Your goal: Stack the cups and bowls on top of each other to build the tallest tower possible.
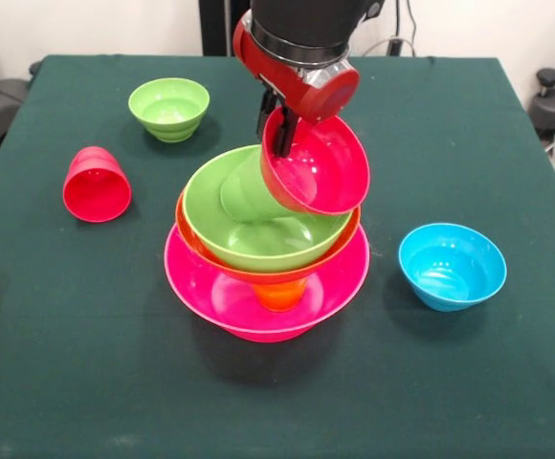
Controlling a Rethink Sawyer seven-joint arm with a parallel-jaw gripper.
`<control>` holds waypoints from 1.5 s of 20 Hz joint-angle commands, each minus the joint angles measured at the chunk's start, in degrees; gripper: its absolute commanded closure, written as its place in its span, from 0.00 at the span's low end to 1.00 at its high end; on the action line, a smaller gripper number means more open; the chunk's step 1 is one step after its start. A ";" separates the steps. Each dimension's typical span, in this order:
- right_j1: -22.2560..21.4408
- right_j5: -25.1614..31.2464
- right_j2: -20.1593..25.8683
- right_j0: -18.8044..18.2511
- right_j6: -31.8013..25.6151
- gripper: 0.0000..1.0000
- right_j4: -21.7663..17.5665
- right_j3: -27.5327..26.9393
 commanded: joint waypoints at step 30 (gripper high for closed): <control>0.58 -3.09 3.84 1.69 -0.73 1.00 -2.43 0.86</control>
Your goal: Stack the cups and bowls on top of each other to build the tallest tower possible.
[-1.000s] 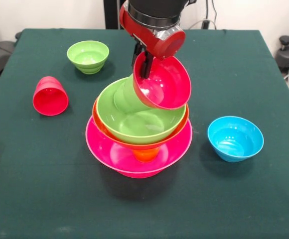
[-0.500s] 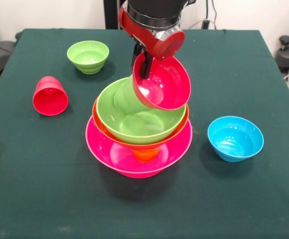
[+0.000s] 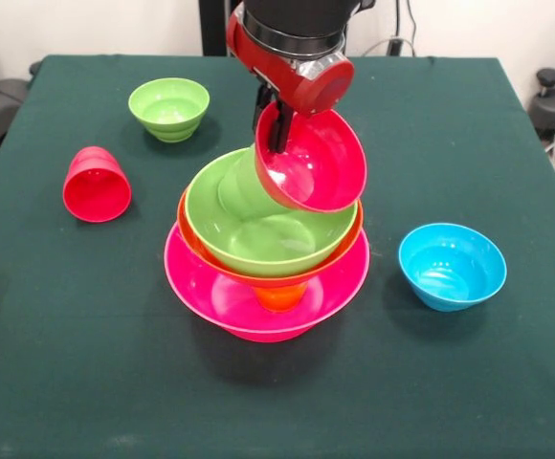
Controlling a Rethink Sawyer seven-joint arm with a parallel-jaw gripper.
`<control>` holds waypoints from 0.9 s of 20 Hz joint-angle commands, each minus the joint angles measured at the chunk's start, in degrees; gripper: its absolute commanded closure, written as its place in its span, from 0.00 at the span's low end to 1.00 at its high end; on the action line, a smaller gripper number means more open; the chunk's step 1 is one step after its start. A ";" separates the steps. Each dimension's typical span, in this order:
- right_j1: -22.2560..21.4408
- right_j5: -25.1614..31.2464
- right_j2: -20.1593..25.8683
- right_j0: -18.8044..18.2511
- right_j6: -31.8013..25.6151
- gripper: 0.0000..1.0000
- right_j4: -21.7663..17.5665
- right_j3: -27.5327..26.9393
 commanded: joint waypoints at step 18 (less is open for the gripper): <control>-0.48 -4.63 3.08 2.40 -2.01 1.00 -1.43 3.10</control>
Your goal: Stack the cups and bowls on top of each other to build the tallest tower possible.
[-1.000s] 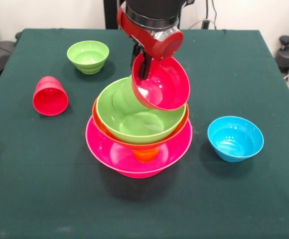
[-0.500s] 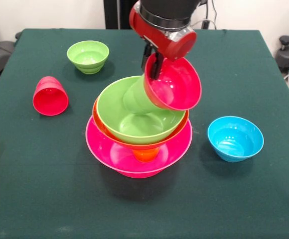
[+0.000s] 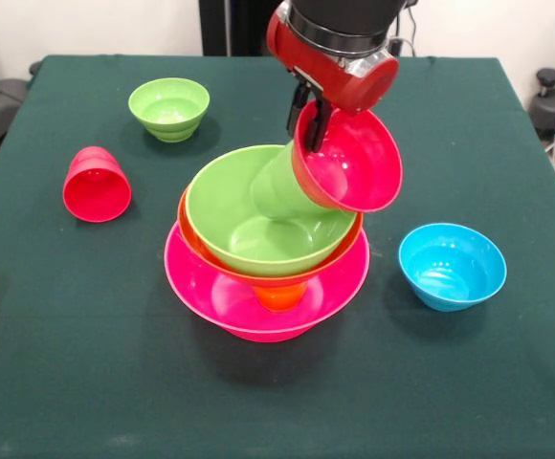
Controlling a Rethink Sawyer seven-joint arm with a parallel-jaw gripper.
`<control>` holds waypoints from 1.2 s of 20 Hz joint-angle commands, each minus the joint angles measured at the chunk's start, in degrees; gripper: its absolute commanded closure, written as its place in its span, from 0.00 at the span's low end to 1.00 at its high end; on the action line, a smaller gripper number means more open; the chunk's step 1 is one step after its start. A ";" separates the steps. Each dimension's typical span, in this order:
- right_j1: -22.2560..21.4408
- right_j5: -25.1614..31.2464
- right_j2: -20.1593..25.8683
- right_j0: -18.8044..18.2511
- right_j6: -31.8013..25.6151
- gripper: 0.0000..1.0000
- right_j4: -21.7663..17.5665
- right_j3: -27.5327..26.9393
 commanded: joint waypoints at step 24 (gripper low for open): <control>-1.70 -5.61 5.71 -3.05 -6.91 1.00 -1.37 4.82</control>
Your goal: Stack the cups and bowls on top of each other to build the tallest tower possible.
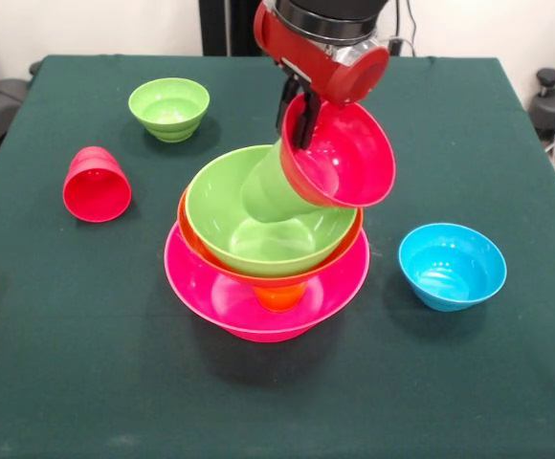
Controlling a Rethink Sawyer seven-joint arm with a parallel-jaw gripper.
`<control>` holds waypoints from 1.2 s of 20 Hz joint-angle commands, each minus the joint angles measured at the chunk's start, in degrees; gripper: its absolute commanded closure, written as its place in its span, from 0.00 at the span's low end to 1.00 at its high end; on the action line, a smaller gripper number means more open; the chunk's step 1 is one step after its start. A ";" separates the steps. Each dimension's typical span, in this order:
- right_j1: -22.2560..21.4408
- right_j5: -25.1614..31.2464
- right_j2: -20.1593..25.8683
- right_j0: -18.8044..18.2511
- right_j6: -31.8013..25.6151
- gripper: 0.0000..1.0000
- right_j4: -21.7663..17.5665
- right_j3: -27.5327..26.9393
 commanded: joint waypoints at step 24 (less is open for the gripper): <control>-1.39 -6.07 5.90 -2.73 -7.93 0.00 -3.18 5.31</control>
